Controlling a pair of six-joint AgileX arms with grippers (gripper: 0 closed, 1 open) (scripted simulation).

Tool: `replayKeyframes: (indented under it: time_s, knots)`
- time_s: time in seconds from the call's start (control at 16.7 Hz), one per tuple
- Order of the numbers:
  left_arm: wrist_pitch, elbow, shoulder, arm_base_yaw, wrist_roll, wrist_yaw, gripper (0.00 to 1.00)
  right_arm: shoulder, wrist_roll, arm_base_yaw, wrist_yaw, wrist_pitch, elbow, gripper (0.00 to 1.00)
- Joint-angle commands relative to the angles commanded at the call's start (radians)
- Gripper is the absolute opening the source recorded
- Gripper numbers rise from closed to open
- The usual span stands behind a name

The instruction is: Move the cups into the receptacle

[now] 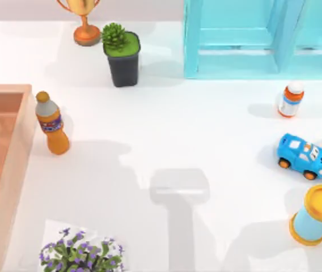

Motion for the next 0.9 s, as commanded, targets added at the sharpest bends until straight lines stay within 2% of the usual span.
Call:
replayKeyframes:
  time_s: [0.36,0.9]
  knots:
    - [0.037,-0.037,0.003,0.002,0.003,0.0,0.0,0.0,0.0,0.0,0.0,0.0,0.0,1.0]
    - [0.037,-0.037,0.003,0.002,0.003,0.0,0.68,0.0,0.0,0.0,0.0,0.0,0.0,1.0]
